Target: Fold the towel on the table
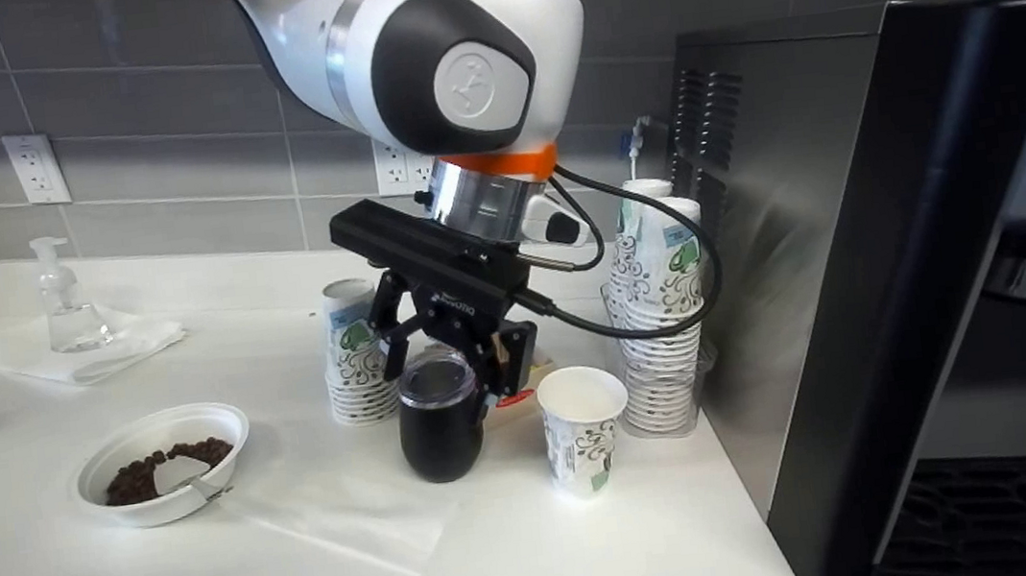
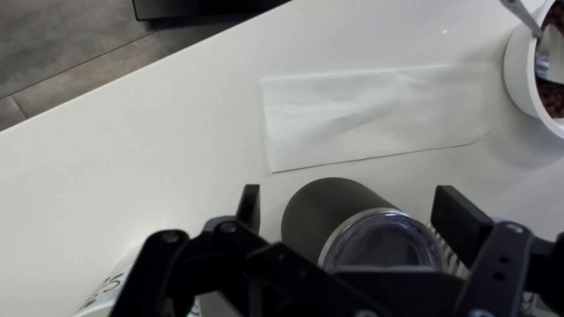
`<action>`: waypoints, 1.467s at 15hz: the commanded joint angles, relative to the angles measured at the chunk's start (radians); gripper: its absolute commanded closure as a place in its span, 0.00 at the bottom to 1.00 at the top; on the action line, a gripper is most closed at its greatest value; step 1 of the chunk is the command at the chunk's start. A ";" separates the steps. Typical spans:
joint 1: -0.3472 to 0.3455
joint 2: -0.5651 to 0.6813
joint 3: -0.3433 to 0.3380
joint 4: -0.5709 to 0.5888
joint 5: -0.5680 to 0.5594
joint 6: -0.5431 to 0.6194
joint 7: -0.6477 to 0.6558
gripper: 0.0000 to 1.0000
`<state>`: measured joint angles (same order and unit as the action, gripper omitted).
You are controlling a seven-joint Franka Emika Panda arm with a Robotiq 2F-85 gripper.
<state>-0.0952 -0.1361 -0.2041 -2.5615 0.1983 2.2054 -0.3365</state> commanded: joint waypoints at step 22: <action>-0.012 0.191 0.098 -0.007 0.261 0.231 -0.113 0.00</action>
<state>-0.1034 0.0354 -0.1238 -2.5607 0.4116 2.4256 -0.3842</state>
